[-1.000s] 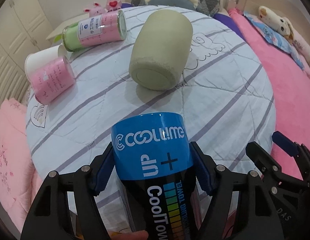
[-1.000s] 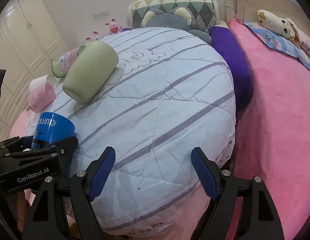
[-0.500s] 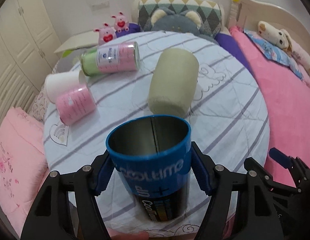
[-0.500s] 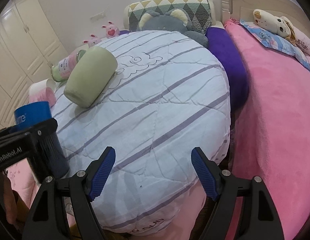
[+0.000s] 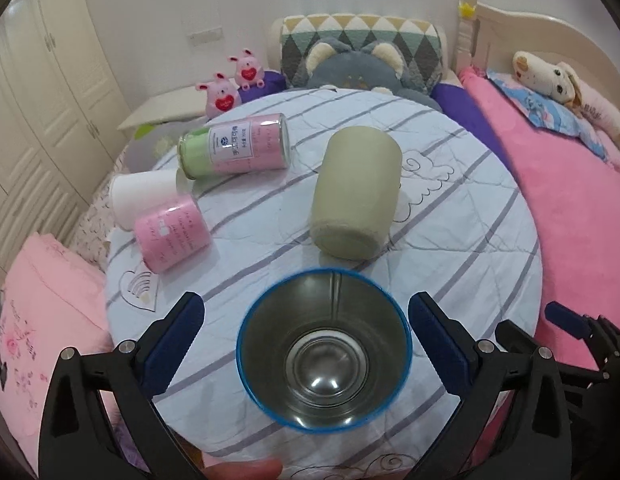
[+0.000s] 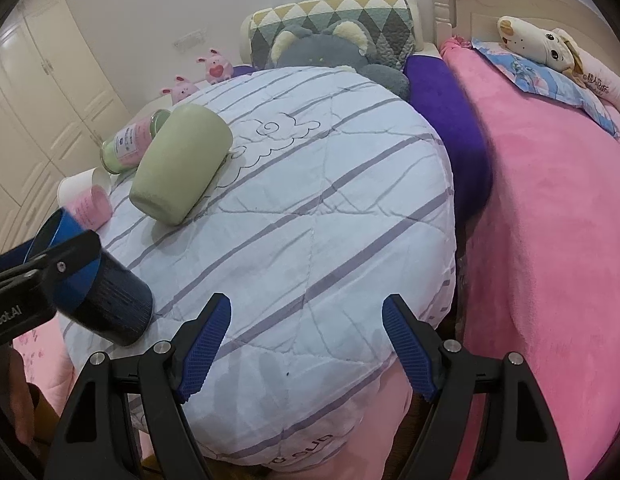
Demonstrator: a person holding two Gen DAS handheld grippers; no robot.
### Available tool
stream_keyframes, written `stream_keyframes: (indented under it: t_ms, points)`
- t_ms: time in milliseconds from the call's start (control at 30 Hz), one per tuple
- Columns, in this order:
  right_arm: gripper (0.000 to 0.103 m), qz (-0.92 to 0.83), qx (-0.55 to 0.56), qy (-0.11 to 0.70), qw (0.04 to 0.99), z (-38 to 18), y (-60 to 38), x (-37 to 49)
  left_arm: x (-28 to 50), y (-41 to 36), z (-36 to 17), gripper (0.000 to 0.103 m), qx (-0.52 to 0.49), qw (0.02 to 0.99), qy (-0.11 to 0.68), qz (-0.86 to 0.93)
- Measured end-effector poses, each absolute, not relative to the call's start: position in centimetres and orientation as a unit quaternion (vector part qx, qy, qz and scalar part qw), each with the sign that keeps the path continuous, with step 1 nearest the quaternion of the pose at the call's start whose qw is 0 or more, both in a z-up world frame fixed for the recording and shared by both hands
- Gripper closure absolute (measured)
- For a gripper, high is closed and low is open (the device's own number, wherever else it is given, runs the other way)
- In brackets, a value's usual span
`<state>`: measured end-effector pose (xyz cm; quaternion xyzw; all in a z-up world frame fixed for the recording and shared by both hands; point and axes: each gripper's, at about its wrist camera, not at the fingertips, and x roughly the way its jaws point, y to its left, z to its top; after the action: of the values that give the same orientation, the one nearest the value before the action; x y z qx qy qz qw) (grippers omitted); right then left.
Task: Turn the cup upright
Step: 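Rotate the blue can in the left gripper so its open rim faces up, then lower the upright blue can onto the quilt and open the left gripper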
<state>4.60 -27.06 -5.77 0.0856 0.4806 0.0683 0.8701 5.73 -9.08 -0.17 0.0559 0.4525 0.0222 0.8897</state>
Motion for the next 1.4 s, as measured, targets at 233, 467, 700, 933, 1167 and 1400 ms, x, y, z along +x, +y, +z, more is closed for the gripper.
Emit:
stream_keyframes:
  t_ms: [233,467,700,933,1167,1400]
  points:
    - [0.023,0.066,0.081,0.48,0.871,-5.5,-26.8,4.0,5.4,-9.3,-0.9,0.0,0.065,0.884,0.462,0.016]
    - [0.023,0.062,0.074,0.482,0.871,-5.4,-26.6,3.2,4.8,-9.7,-0.8,0.0,0.065,0.886,0.459,0.006]
    - [0.023,0.054,0.075,0.474,0.876,-4.7,-26.7,2.3,4.1,-9.7,-0.7,0.0,0.066,0.888,0.455,0.003]
    - [0.023,0.043,0.073,0.471,0.878,-4.4,-26.5,0.9,2.8,-9.2,-0.6,0.0,0.07,0.889,0.451,-0.001]
    - [0.023,0.018,0.069,0.469,0.88,-4.0,-25.8,-1.4,0.7,-8.5,-0.3,0.0,0.081,0.892,0.444,-0.018]
    - [0.023,0.003,0.054,0.458,0.887,-3.4,-24.0,-3.6,-1.5,-7.0,-0.4,0.0,0.084,0.897,0.432,-0.03]
